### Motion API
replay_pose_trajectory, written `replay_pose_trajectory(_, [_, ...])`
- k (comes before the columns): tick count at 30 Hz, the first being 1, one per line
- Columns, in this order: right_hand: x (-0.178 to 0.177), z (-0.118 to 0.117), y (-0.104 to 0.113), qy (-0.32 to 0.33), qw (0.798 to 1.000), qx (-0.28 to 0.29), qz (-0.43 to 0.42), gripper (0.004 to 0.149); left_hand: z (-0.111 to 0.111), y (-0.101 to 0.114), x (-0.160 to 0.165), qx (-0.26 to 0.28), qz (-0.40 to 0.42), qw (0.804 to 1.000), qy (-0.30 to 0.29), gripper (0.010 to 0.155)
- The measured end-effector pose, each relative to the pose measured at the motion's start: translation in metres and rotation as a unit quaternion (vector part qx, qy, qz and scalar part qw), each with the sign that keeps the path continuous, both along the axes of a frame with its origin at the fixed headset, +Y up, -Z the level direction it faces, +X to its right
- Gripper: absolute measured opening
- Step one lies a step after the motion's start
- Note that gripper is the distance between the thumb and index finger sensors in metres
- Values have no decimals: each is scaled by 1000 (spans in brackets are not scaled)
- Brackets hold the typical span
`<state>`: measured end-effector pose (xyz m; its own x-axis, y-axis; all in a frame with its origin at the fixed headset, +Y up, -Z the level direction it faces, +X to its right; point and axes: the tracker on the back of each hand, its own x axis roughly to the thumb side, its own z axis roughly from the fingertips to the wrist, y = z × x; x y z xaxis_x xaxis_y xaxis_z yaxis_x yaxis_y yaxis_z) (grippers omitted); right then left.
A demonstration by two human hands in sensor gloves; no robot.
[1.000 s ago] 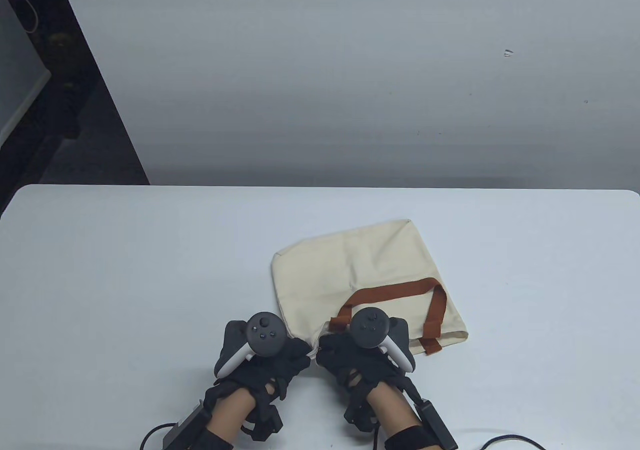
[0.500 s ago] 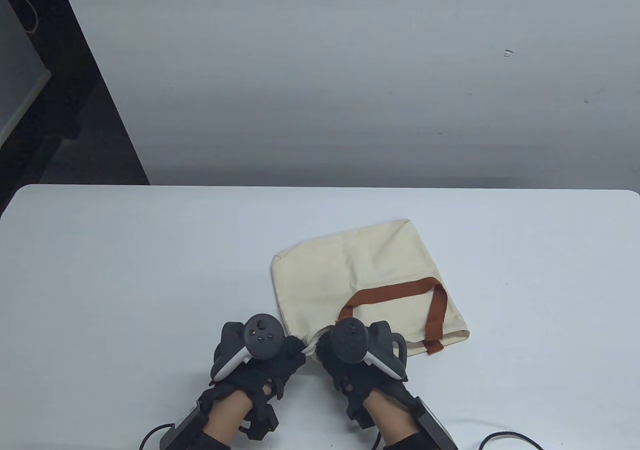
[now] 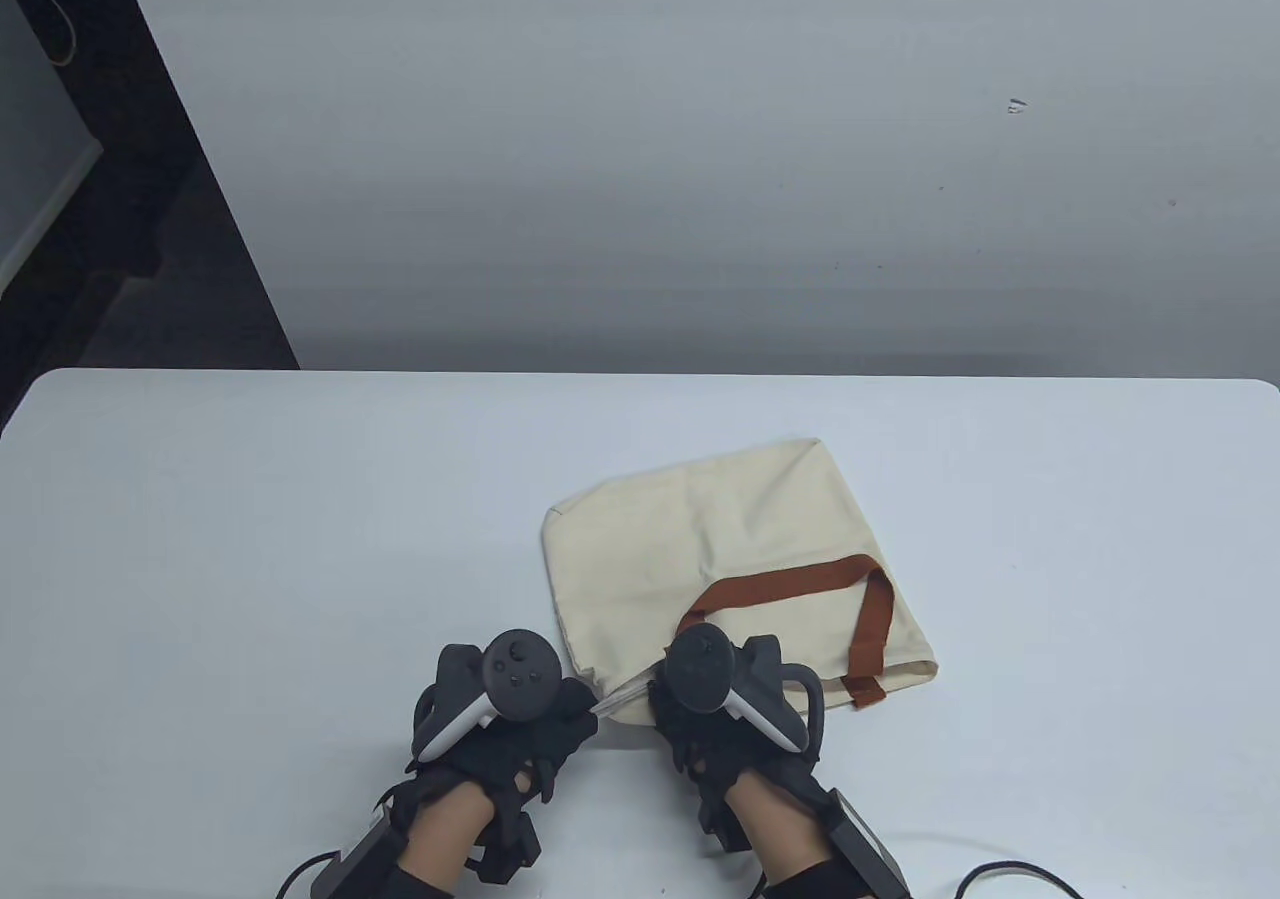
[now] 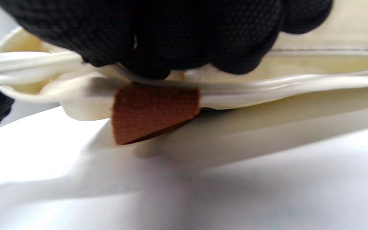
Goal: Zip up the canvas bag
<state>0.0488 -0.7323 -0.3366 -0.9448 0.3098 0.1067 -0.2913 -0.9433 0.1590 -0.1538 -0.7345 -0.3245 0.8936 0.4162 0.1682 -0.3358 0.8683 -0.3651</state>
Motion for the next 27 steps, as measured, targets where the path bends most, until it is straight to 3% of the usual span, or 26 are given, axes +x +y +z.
replay_pose_trajectory(10, [18, -6, 0, -52, 999, -16, 3, 38, -2, 2, -11, -7, 0, 1000, 14, 37])
replay_pose_trajectory(27, [82, -15, -5, -162, 986, -43, -5, 38, -9, 0, -39, -11, 11, 998, 57, 37])
